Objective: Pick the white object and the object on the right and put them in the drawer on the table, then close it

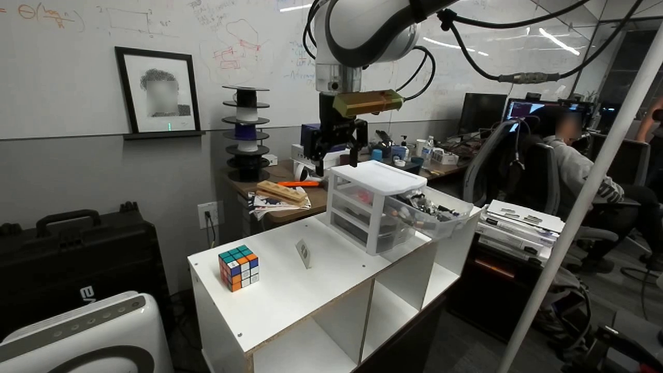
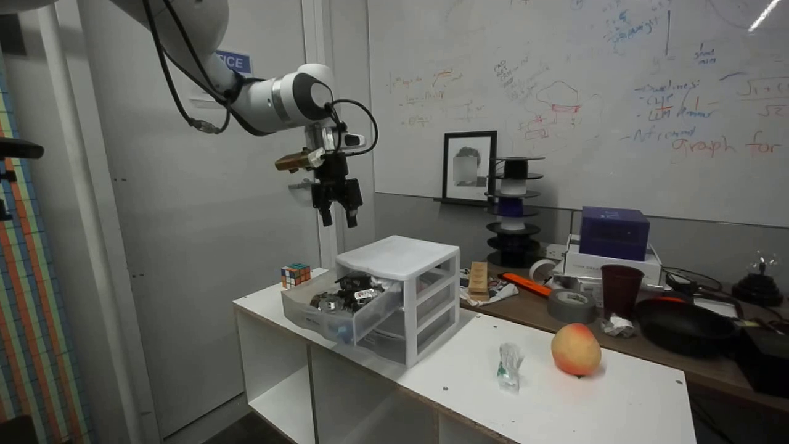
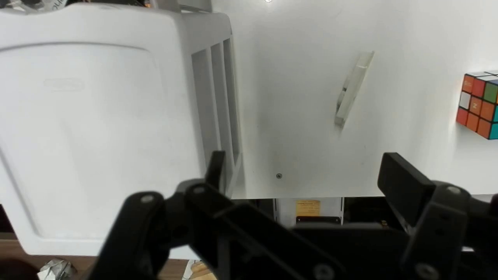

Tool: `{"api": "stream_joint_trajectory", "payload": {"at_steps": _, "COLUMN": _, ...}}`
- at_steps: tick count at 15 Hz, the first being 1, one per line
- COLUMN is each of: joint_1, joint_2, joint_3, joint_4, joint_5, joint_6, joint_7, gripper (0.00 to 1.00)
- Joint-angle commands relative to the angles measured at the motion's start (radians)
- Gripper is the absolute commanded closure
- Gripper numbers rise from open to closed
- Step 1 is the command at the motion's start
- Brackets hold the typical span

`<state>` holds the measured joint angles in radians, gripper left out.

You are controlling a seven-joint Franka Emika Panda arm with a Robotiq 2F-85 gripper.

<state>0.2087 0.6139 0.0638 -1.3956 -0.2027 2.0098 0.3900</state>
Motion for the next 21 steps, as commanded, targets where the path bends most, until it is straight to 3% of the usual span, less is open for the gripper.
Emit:
{"api": "stream_joint_trajectory", "payload": {"at_steps": 1, "joint_1": 0.018, "joint_2": 0.000, "joint_3": -0.023, "joint_4": 0.003, "joint_5": 0.015, "joint_6": -0.002, "joint_7": -0.007, "gripper": 0.00}}
{"api": "stream_joint_trajectory", "payload": {"at_steps": 6, "joint_1": 0.022, "joint_2": 0.008, "joint_3": -0.030, "joint_4": 0.010, "joint_5": 0.008, "joint_6": 0.014, "joint_7": 0.013, "gripper": 0.00}}
{"api": "stream_joint_trajectory", "payload": {"at_steps": 11, "joint_1": 0.065, "joint_2": 0.120, "joint_3": -0.051, "joint_4": 0.125, "joint_5": -0.001, "joint_6": 0.037, "joint_7": 0.099, "gripper": 0.00}}
{"api": "stream_joint_trajectory", "payload": {"at_steps": 16, "joint_1": 0.116, "joint_2": 0.256, "joint_3": -0.037, "joint_4": 0.255, "joint_5": 0.021, "joint_6": -0.014, "joint_7": 0.072, "gripper": 0.00}}
{"api": "stream_joint_trajectory", "payload": {"at_steps": 21, "joint_1": 0.143, "joint_2": 0.327, "joint_3": -0.051, "joint_4": 0.304, "joint_5": 0.030, "joint_6": -0.060, "joint_7": 0.095, "gripper": 0.00}}
